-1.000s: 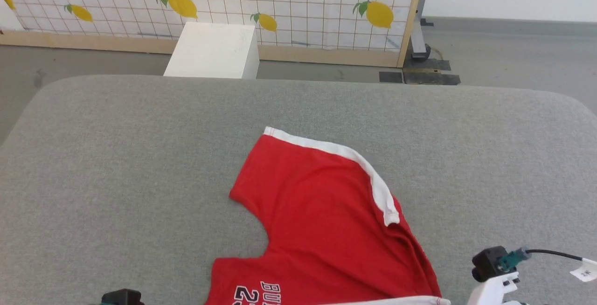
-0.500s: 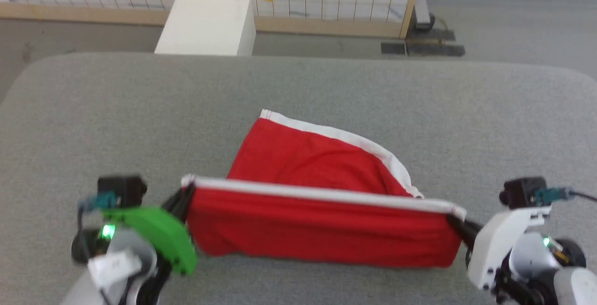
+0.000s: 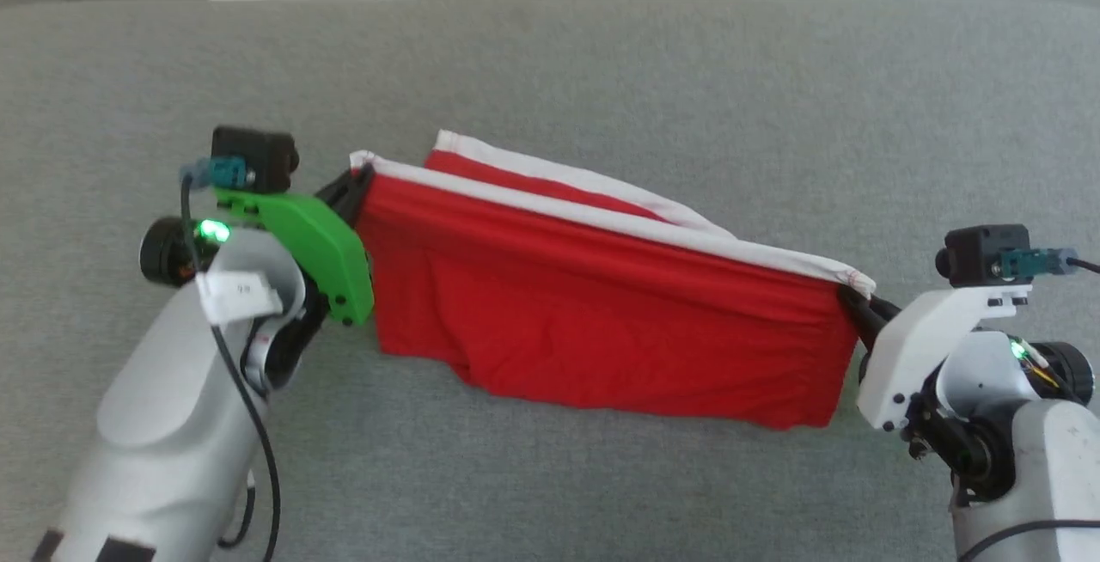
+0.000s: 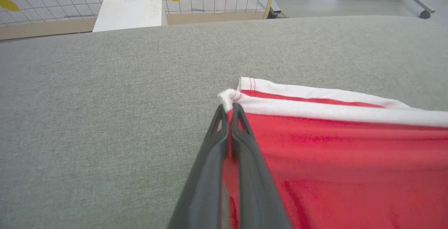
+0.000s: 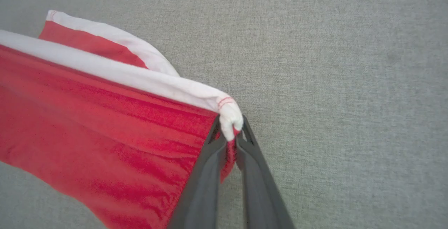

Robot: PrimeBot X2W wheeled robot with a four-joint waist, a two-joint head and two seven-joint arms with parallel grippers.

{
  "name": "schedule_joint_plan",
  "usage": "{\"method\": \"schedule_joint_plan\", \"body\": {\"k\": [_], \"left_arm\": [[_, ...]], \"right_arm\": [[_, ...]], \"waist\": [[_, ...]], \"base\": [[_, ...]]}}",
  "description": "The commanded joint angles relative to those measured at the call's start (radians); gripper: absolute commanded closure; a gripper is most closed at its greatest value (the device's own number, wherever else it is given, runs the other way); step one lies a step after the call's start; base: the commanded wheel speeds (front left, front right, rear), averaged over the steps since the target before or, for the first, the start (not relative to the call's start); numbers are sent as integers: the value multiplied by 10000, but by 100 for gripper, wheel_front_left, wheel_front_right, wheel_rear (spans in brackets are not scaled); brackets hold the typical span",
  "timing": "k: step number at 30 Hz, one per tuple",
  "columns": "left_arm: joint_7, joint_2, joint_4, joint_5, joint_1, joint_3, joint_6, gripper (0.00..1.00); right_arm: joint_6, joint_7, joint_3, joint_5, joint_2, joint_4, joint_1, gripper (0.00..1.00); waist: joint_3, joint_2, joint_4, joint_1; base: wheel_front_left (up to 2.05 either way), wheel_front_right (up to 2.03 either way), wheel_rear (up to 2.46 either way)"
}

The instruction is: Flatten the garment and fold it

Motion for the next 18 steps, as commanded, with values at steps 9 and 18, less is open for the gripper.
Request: {"method": "schedule_joint_plan", "body": {"k": [9,18], "left_arm": [[-481,-74,1941,530,-1783,-269,-445,100],[-693,-235,3113,607,-2509,-620,-731,100]], "right_arm": [[-25,-226,264,312,-120,470,-358,100],[-25,-371,707,602,-119,630,-440,100]], "waist": [[1210,84,-739,0],[1529,84,-1059,0]], "base": [[0,0,0],[0,0,0]]}}
